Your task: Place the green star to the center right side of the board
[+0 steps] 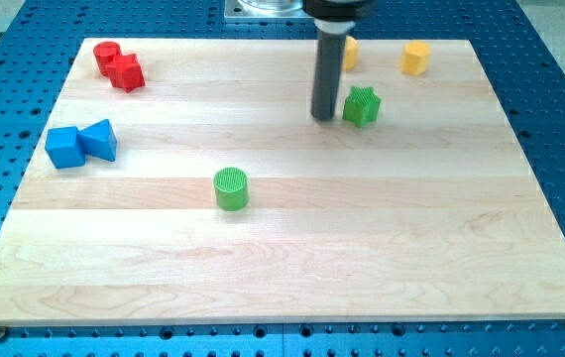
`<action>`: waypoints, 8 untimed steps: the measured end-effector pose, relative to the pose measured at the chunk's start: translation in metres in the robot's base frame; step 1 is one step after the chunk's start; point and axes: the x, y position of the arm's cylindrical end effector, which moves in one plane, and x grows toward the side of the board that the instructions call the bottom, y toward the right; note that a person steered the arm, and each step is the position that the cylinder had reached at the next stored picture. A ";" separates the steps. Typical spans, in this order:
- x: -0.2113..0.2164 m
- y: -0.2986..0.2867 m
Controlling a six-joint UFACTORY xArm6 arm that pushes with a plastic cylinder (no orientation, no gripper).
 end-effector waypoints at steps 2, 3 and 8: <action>0.036 0.101; 0.070 0.131; 0.118 0.123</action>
